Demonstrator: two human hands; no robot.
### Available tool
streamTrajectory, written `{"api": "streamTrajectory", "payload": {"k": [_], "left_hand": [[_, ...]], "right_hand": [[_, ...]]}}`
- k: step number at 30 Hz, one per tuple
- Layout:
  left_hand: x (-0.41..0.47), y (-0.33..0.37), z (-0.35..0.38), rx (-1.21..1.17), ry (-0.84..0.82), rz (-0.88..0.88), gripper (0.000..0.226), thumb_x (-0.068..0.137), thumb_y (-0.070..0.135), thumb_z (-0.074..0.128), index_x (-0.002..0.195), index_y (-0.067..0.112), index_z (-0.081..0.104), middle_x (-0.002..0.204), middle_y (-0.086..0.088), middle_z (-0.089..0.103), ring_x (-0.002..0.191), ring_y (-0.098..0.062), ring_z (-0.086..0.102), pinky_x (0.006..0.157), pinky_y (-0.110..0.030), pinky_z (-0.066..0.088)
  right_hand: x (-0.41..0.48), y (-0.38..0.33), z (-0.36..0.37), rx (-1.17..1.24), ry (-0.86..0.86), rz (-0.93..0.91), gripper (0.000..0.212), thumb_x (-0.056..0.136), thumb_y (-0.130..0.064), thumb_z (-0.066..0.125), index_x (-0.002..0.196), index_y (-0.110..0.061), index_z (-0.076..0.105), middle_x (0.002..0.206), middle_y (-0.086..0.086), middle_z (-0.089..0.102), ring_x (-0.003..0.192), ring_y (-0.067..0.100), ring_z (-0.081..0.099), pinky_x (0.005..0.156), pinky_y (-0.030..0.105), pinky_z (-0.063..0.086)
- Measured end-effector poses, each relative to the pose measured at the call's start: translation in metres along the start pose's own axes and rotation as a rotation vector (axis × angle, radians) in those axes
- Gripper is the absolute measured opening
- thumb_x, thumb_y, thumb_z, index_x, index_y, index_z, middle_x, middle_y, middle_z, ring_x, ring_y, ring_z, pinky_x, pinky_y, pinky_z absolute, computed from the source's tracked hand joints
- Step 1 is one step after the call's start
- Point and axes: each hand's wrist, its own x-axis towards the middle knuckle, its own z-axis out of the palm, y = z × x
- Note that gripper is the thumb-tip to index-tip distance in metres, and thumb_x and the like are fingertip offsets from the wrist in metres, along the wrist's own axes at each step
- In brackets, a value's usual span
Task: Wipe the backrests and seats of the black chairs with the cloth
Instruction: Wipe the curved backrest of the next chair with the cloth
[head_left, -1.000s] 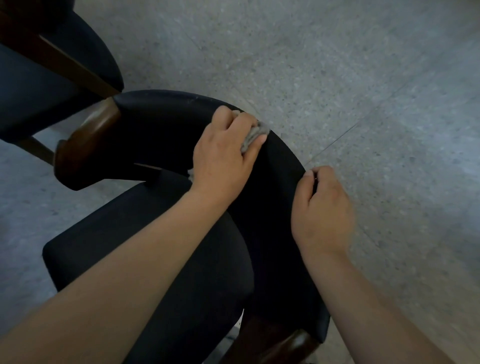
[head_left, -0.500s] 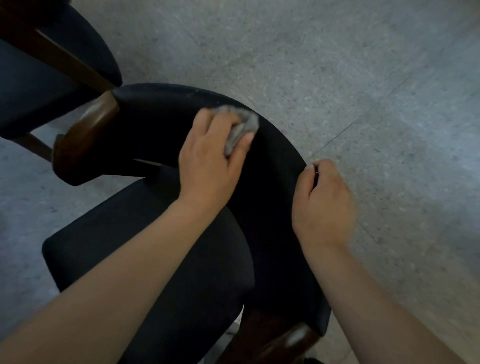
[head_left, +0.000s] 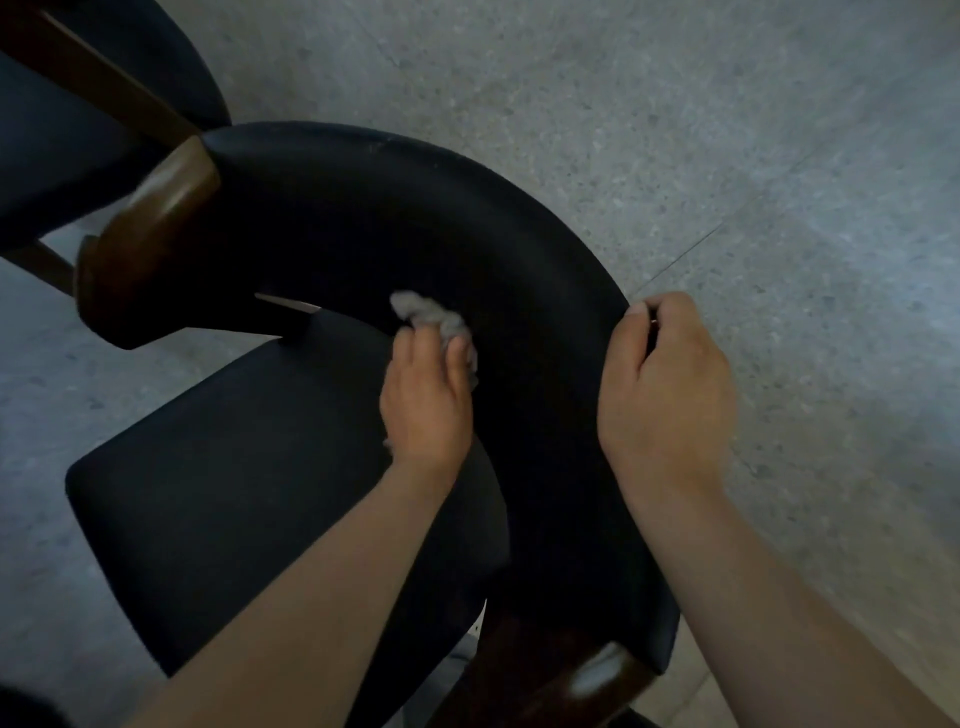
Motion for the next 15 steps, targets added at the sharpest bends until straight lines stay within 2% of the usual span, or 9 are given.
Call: {"api": "streamTrajectory", "payload": {"k": [3, 6, 11, 15], "left_hand": [[-0.019, -0.038, 0.013, 0.013, -0.131, -0.056, 0.032, 0.102, 0.031, 0.034, 0.098, 0.006, 0.054, 0.096, -0.008, 0.053, 0.081, -0.026, 0.056, 0.066, -0.038, 0.042], [-0.020, -0.040, 0.010, -0.024, -0.143, -0.108, 0.028, 0.103, 0.032, 0.034, 0.094, 0.012, 0.051, 0.098, -0.003, 0.054, 0.081, -0.018, 0.054, 0.070, -0.039, 0.045], [-0.003, -0.006, -0.006, -0.201, 0.065, -0.083, 0.012, 0.101, 0.037, 0.043, 0.102, 0.026, 0.043, 0.109, 0.009, 0.051, 0.087, 0.000, 0.050, 0.067, -0.010, 0.037], [0.002, 0.000, 0.000, -0.252, 0.047, -0.101, 0.013, 0.101, 0.035, 0.045, 0.114, 0.033, 0.043, 0.113, 0.008, 0.053, 0.088, -0.001, 0.054, 0.066, -0.005, 0.037]], "right_hand": [[0.001, 0.001, 0.001, -0.027, -0.005, -0.005, 0.020, 0.101, -0.031, 0.035, 0.091, -0.019, 0.047, 0.066, -0.007, 0.047, 0.054, 0.004, 0.041, 0.049, 0.022, 0.022], [0.001, 0.002, 0.002, -0.011, 0.007, -0.007, 0.024, 0.101, -0.032, 0.035, 0.093, -0.016, 0.051, 0.067, -0.004, 0.050, 0.055, 0.008, 0.043, 0.051, 0.030, 0.026], [0.000, 0.003, 0.002, -0.004, 0.021, -0.018, 0.024, 0.101, -0.032, 0.035, 0.091, -0.017, 0.050, 0.064, -0.009, 0.045, 0.053, 0.007, 0.042, 0.049, 0.026, 0.024], [0.000, 0.004, 0.003, -0.016, 0.034, -0.029, 0.021, 0.101, -0.031, 0.035, 0.090, -0.018, 0.048, 0.063, -0.011, 0.042, 0.052, 0.005, 0.040, 0.049, 0.023, 0.021]]}}
